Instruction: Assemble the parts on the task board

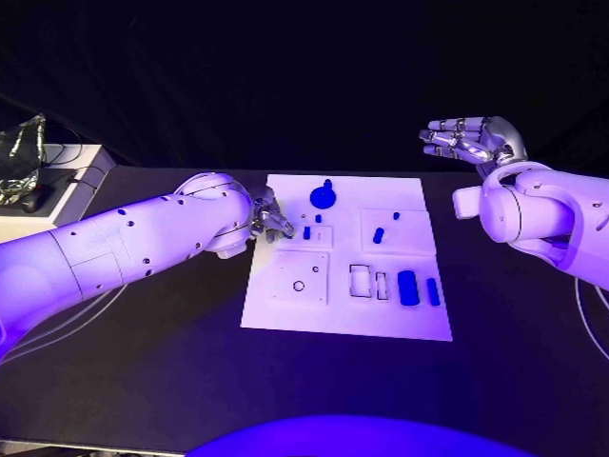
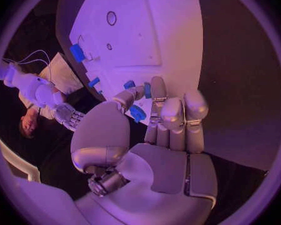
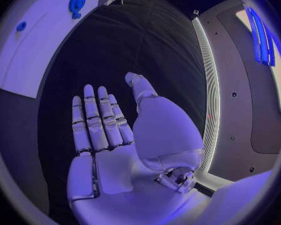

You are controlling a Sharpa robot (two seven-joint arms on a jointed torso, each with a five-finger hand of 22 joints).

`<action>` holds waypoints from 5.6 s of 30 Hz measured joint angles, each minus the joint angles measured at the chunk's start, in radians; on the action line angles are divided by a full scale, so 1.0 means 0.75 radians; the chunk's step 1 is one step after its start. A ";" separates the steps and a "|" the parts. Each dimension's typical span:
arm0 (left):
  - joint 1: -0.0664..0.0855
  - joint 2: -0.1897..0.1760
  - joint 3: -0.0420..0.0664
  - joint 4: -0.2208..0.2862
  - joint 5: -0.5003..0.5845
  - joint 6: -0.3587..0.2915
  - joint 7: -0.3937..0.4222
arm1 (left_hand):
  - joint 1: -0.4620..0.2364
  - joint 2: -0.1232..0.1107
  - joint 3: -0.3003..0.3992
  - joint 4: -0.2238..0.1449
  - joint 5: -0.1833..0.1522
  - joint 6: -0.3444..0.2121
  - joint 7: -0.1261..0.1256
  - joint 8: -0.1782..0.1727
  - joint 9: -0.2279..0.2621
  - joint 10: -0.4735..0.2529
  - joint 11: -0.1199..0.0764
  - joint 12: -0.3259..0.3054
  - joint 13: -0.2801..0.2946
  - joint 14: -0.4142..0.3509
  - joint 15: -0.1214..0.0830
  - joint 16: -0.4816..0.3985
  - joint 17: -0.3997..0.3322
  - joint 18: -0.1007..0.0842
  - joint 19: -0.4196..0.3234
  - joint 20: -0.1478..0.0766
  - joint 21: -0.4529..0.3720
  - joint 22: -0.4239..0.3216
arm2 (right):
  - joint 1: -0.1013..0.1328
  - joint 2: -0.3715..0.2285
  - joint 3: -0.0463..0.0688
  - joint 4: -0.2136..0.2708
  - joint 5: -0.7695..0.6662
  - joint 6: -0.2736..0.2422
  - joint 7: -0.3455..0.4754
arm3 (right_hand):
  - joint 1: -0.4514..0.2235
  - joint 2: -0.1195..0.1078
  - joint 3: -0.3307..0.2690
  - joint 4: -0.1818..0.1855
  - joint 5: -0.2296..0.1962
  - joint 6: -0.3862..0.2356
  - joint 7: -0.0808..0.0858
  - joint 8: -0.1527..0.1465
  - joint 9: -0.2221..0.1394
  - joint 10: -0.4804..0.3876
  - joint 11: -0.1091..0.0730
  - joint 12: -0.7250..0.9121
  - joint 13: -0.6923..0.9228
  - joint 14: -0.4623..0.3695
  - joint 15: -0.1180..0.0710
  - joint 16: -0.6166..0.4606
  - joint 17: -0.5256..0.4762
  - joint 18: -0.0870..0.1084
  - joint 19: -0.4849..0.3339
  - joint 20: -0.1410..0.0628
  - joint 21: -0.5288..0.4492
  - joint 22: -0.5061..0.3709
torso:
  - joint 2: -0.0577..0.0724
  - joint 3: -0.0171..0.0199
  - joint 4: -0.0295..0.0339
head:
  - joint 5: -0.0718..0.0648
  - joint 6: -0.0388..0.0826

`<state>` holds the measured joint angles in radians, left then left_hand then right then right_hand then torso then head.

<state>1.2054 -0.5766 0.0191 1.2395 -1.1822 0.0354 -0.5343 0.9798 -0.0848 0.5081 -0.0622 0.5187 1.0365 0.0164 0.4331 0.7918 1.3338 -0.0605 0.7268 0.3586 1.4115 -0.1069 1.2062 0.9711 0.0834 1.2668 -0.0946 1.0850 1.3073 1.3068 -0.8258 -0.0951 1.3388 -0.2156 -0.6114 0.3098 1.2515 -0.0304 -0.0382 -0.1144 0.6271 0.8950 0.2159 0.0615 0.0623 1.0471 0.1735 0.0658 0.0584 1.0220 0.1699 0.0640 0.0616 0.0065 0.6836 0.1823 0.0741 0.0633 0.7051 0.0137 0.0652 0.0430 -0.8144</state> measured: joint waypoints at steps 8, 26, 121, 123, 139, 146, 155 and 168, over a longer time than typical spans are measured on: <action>0.000 0.002 0.000 0.001 -0.005 -0.002 -0.004 | 0.000 0.000 0.000 0.000 -0.002 0.000 0.000 0.000 0.000 0.000 0.000 0.000 0.000 0.000 0.000 0.000 0.000 0.000 0.000 0.000 0.000 0.000 | 0.000 -0.001 0.000 0.004 -0.001 0.000 0.000 | 0.000 0.000 0.000 0.000 0.000 0.000 0.000 0.000 0.000 0.000 0.000 0.000 0.000 0.000 0.000 0.000 0.000 0.000 0.000 0.000 0.000 -0.001 | 0.000 0.0005 0.0000 | -0.002 -0.001; 0.003 0.011 0.001 -0.002 0.007 0.010 -0.023 | 0.023 -0.023 -0.055 -0.016 -0.002 0.020 -0.020 -0.011 -0.029 0.014 -0.010 0.006 0.013 0.000 0.000 0.012 0.028 0.000 -0.007 0.022 -0.016 0.001 | 0.000 -0.003 0.000 0.005 -0.003 0.001 0.000 | 0.000 0.000 0.000 0.000 0.000 0.000 0.000 0.000 0.000 0.000 0.000 0.000 0.000 0.000 0.000 0.000 0.000 0.000 -0.005 0.005 0.000 -0.001 | 0.000 0.0012 -0.0004 | -0.007 -0.004; -0.010 -0.073 0.061 0.052 0.158 -0.161 0.057 | 0.281 0.114 -0.947 0.387 -0.030 0.020 -0.002 -0.035 -0.048 -0.040 0.010 0.022 0.020 -0.005 0.005 -0.040 -0.024 0.000 -0.026 -0.003 -0.094 0.000 | -0.010 -0.013 -0.001 0.005 -0.029 0.043 -0.032 | 0.000 0.000 0.004 -0.004 0.024 0.000 0.000 0.000 0.000 0.000 0.000 0.000 0.000 -0.024 0.005 0.000 -0.001 0.000 -0.049 0.007 -0.005 -0.004 | 0.000 0.0005 0.0004 | -0.015 0.005; -0.010 -0.076 0.071 0.049 0.165 -0.165 0.072 | 0.316 0.115 -0.945 0.357 -0.023 -0.019 0.022 -0.072 -0.080 -0.082 0.026 0.022 0.021 -0.017 0.017 -0.041 -0.028 0.000 -0.037 0.008 -0.105 0.000 | -0.010 -0.014 -0.001 0.007 -0.029 0.043 -0.032 | 0.000 0.000 0.009 -0.009 0.024 0.000 0.000 0.000 0.000 0.000 0.000 0.000 0.000 -0.024 0.005 0.000 -0.001 0.000 -0.035 0.007 -0.005 -0.004 | 0.000 0.0009 0.0008 | -0.016 0.007; -0.009 0.002 0.067 -0.027 0.185 -0.266 0.587 | 0.711 0.125 -0.684 0.051 -0.028 -0.098 0.138 -0.419 -0.700 -0.420 0.206 -0.481 -0.382 -0.442 0.175 -0.554 -0.519 0.000 -0.451 0.152 -0.691 -0.271 | -0.010 -0.015 -0.001 0.014 -0.028 0.041 -0.024 | 0.001 0.010 0.111 -0.092 0.013 0.052 -0.008 0.000 0.000 0.008 -0.007 0.000 0.000 -0.018 -0.001 0.000 -0.001 0.000 0.072 -0.005 0.006 0.002 | 0.002 -0.0009 0.0010 | -0.026 0.032; -0.010 0.100 0.027 -0.122 0.043 -0.294 0.726 | 0.651 0.066 -0.697 0.034 -0.234 -0.043 0.114 -0.485 -0.874 -0.402 0.211 -0.600 -0.395 -0.448 0.182 -0.436 -0.535 0.000 -0.428 0.162 -0.688 -0.251 | -0.010 -0.007 -0.001 0.011 -0.028 0.042 -0.018 | -0.004 0.014 0.155 -0.111 0.007 0.055 -0.007 0.000 0.000 0.010 -0.009 0.000 0.000 -0.014 -0.005 0.000 -0.001 0.000 0.077 -0.009 0.006 0.002 | 0.003 -0.0020 -0.0018 | -0.028 0.043; -0.010 0.180 0.002 -0.224 -0.158 -0.314 0.778 | 0.638 0.070 -0.785 0.053 -0.358 -0.033 0.104 -0.485 -0.961 -0.426 0.219 -0.609 -0.394 -0.510 0.190 -0.193 -0.663 0.000 -0.404 0.181 -0.713 -0.203 | -0.010 -0.006 0.000 0.012 -0.028 0.042 -0.015 | -0.011 0.007 0.155 -0.111 0.007 0.055 -0.007 0.000 0.000 0.010 -0.009 0.000 0.000 -0.014 -0.005 0.000 -0.001 0.000 0.082 -0.005 0.005 0.002 | 0.006 -0.0019 -0.0064 | -0.032 0.054; -0.009 0.212 -0.002 -0.294 -0.306 -0.307 0.775 | 0.615 0.036 -0.635 0.048 -0.358 0.049 0.095 -0.485 -0.964 -0.420 0.213 -0.563 -0.392 -0.527 0.188 -0.025 -0.703 0.022 -0.397 0.174 -0.660 -0.090 | -0.010 -0.009 0.000 0.023 -0.023 0.043 -0.013 | -0.018 0.014 0.158 -0.107 0.007 0.055 -0.007 0.000 0.000 0.010 -0.009 0.000 0.000 -0.014 -0.005 0.000 -0.001 0.000 0.082 -0.005 0.005 0.002 | 0.007 -0.0013 -0.0075 | -0.031 0.045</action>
<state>1.1984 -0.4176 0.0177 1.0186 -1.4119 -0.1945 0.0468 1.4410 -0.0577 0.0316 -0.0260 0.2499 1.0729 0.0873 0.0691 0.0687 1.0191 0.0992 0.3048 0.0646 1.0160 0.0344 1.1873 0.4436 0.0995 0.9689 0.0358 0.5898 1.2395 1.2994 -0.8329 -0.0952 1.3557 -0.2330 -0.5795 0.3002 1.2383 -0.0200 0.0806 -0.1945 0.6327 0.9365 0.2105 0.0615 0.0623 1.0546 0.1665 0.0658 0.0584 1.0115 0.1662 0.0639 0.0611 0.0066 0.7449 0.1788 0.0782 0.0647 0.7103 0.0128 0.0595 0.0196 -0.7808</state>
